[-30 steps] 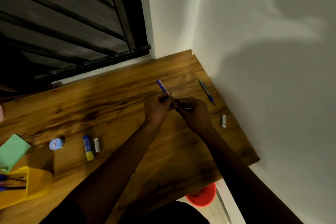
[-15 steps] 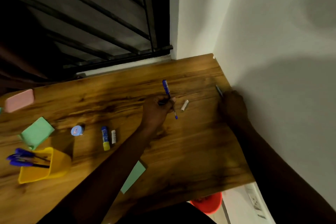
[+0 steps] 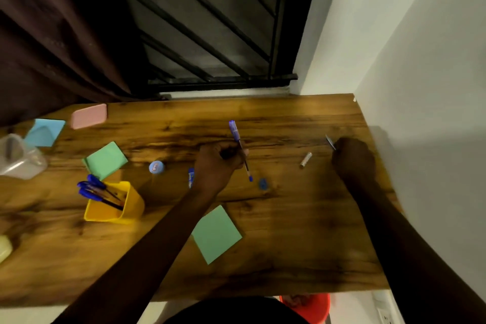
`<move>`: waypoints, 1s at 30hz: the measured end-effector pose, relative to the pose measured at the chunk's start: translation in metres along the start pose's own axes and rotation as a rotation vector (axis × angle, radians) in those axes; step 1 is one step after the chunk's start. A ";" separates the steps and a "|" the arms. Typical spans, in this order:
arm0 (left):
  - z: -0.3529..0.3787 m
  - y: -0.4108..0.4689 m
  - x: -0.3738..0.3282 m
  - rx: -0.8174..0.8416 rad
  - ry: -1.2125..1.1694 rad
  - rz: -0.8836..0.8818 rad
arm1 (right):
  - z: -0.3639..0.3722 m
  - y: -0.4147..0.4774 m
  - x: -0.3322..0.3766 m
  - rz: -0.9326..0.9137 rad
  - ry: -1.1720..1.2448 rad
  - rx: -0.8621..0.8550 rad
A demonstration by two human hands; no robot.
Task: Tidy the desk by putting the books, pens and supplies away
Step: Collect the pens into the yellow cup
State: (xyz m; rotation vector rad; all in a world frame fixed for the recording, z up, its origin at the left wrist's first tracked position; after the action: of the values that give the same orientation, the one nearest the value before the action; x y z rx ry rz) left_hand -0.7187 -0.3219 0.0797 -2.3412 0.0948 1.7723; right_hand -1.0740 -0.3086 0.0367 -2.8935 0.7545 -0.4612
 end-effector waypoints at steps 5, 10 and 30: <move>-0.052 -0.017 0.009 -0.095 -0.024 -0.009 | -0.013 -0.020 0.089 -0.226 0.190 -0.068; -0.117 -0.042 0.007 -0.231 0.063 0.079 | -0.004 -0.055 0.185 -0.430 0.351 0.000; -0.292 -0.159 0.066 -0.570 0.026 0.053 | 0.085 -0.219 0.406 -0.720 0.688 0.351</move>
State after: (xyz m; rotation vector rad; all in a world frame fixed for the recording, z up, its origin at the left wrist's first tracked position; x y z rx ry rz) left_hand -0.3970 -0.2201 0.1119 -2.7541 -0.4009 1.9965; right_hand -0.6096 -0.3158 0.1032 -2.5508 -0.3581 -1.5183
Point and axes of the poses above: each hand's wrist, its own y-axis towards the middle knuckle, its own z-axis out of the palm, x = y × z, the point moved 9 cm from there along y, towards the middle knuckle, and after that the axes turned 7 degrees about x, right-handed, at the moved point
